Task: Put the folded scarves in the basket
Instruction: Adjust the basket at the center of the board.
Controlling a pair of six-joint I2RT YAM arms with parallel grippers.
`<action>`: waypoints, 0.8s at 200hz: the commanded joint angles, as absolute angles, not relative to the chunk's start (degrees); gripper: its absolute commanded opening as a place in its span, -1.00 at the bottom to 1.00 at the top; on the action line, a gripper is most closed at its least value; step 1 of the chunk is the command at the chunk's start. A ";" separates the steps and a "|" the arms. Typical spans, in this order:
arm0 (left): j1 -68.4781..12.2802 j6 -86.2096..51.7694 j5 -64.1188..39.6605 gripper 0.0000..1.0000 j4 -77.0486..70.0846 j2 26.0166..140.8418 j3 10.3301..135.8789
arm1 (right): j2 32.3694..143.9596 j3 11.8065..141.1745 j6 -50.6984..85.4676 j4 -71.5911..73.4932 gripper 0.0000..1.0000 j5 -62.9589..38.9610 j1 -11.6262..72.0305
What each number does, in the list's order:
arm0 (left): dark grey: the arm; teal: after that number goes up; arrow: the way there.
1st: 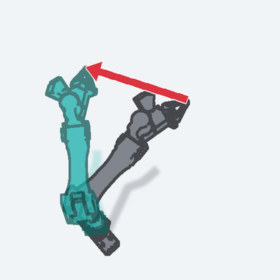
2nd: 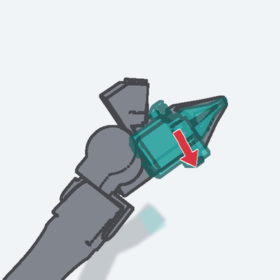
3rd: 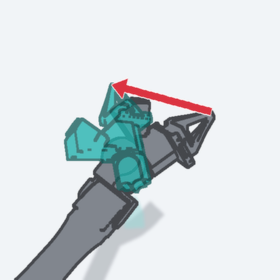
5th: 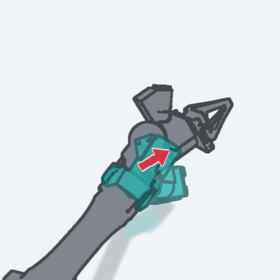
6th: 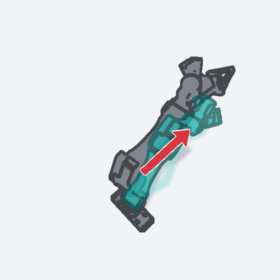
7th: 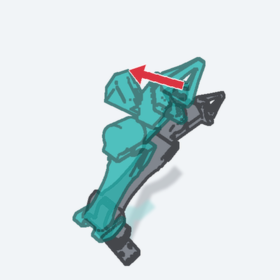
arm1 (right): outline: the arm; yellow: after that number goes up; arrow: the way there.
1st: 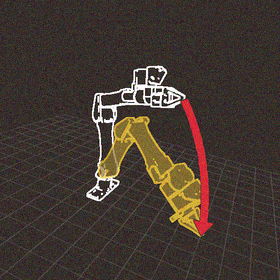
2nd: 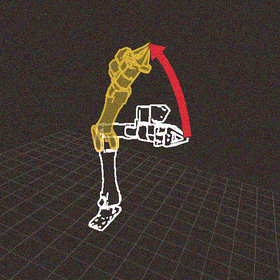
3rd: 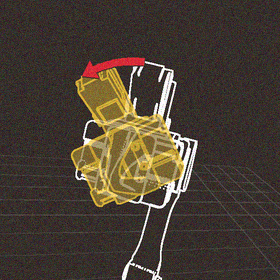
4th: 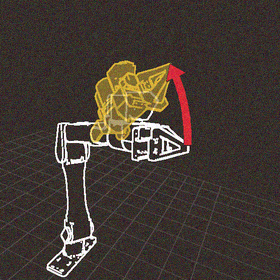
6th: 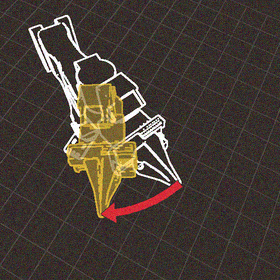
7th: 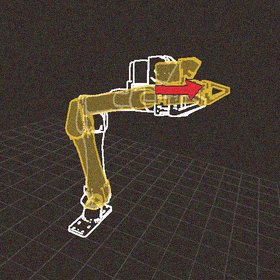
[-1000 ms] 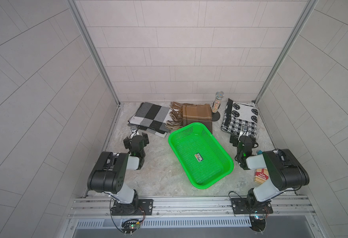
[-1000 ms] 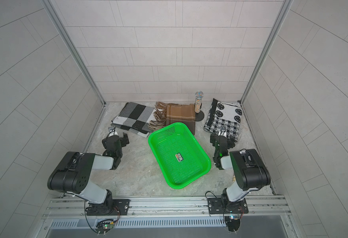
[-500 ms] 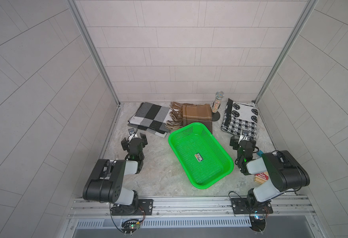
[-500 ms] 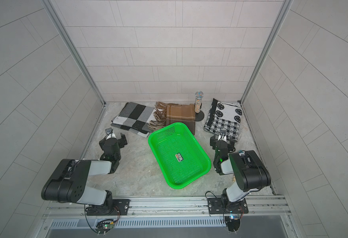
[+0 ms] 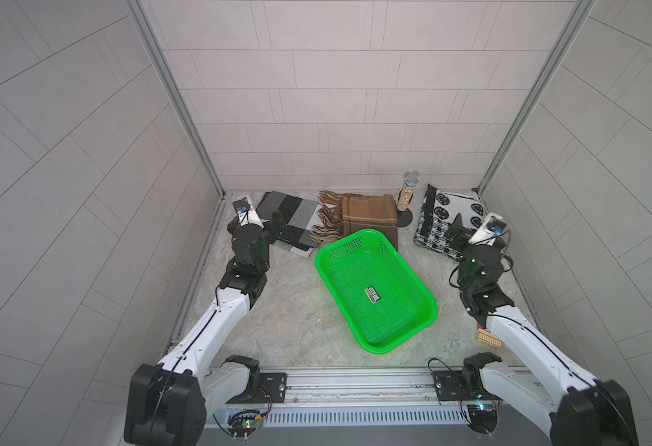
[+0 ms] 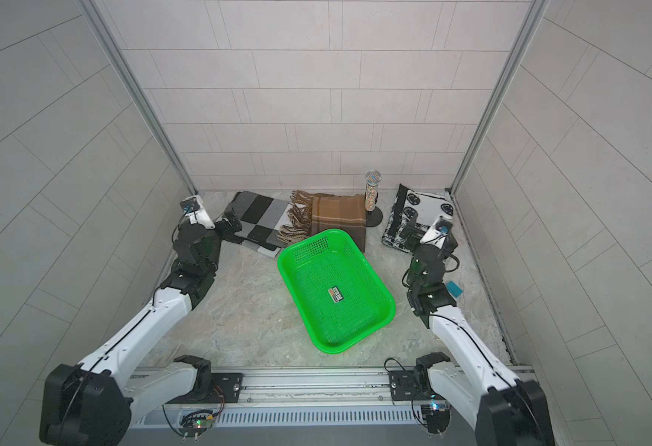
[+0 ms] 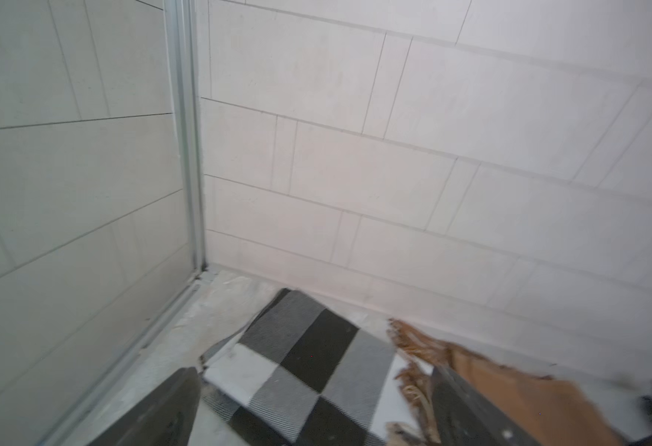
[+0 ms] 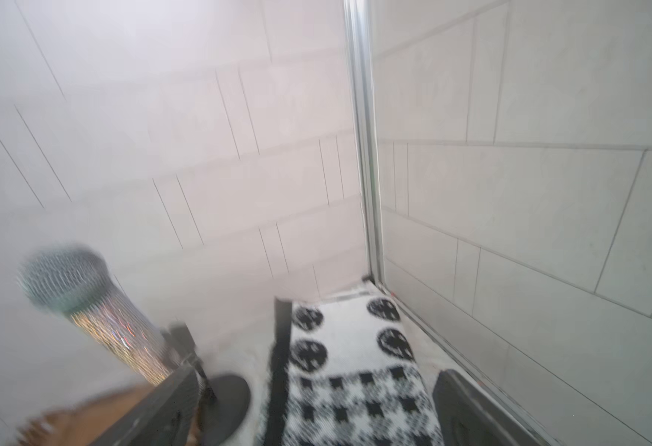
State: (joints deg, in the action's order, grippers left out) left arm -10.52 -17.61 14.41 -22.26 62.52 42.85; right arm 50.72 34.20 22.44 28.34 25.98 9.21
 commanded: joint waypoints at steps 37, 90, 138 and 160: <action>-12.08 -17.78 -9.05 1.00 17.30 80.75 68.74 | 58.79 58.39 40.86 -31.74 1.00 10.01 8.66; -22.51 -2.69 -6.01 0.94 33.04 91.36 79.46 | 55.63 60.48 35.70 -43.09 0.99 1.77 9.26; -27.96 9.84 -3.67 0.77 39.91 101.86 87.68 | 51.59 61.60 33.66 -48.79 0.68 -1.13 9.76; -29.19 13.77 -5.69 0.73 40.35 104.33 89.67 | 50.64 60.31 33.72 -49.29 0.67 -3.02 9.85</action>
